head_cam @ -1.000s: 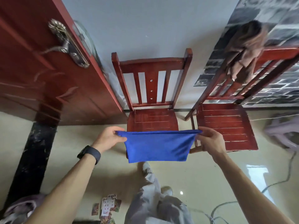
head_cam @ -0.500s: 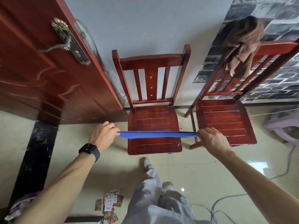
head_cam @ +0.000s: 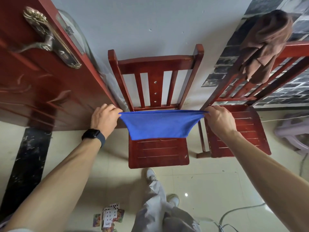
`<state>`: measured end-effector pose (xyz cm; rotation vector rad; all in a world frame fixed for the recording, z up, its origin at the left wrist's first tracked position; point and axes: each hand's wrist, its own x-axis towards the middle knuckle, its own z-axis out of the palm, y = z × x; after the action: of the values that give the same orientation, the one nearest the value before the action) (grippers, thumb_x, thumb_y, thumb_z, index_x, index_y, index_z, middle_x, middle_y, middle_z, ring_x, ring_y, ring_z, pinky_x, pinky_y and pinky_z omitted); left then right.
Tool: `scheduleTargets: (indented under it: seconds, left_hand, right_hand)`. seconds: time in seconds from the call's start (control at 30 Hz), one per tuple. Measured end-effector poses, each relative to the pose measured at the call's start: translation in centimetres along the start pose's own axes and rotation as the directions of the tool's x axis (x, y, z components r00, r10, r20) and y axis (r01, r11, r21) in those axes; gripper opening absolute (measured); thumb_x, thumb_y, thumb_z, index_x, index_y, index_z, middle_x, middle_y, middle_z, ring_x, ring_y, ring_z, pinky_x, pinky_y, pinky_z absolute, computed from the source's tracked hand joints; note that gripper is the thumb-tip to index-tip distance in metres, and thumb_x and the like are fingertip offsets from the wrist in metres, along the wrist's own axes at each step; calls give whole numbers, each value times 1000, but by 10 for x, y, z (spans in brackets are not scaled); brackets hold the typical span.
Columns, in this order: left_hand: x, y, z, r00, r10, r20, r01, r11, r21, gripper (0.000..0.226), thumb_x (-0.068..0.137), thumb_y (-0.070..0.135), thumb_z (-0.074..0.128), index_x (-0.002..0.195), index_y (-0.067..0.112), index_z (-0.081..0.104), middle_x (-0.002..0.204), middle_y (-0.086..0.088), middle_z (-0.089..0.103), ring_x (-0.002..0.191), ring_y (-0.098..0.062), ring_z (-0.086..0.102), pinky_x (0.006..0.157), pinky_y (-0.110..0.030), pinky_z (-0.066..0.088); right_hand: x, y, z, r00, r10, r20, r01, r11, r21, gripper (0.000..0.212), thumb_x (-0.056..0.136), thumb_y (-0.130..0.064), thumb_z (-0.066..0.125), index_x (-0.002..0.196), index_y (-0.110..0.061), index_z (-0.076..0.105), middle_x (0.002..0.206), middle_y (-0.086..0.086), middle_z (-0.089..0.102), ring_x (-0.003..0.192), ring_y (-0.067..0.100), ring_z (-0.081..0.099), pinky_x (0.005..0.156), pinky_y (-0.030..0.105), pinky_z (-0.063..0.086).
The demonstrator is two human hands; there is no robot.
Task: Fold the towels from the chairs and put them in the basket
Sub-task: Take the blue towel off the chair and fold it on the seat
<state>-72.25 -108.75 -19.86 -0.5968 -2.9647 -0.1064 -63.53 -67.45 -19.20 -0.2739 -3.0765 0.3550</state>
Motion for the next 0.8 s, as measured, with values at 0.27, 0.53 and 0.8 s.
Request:
scheduleTargets:
  seconds: [0.27,0.53,0.8]
  left_hand:
    - [-44,-1,42,1000,16,18,-15,999,-34,18,75,10,82,91,18,78,82,-2,69,72,-32,59,61,-38,45]
    - [-144,19,133,937,8,348,-5,1000,-11,26,60,10,90,80,23,79,74,2,69,69,-29,63,60,-36,49]
    - [-179,25,179,728,-257,635,466,866,-183,12,83,28,73,94,28,78,93,6,73,90,-22,65,71,-32,51]
  right_hand:
    - [-37,5,50,998,-15,69,15,1000,-1,12,94,-18,67,99,-7,70,89,10,68,80,33,62,60,44,57]
    - [-127,28,150,925,105,365,-102,994,-26,12,89,-17,73,99,-10,75,95,11,72,90,37,66,67,40,54]
    - [-155,38,197,752,293,590,-430,897,103,8,90,-23,70,95,-18,75,89,1,68,83,25,64,68,30,44]
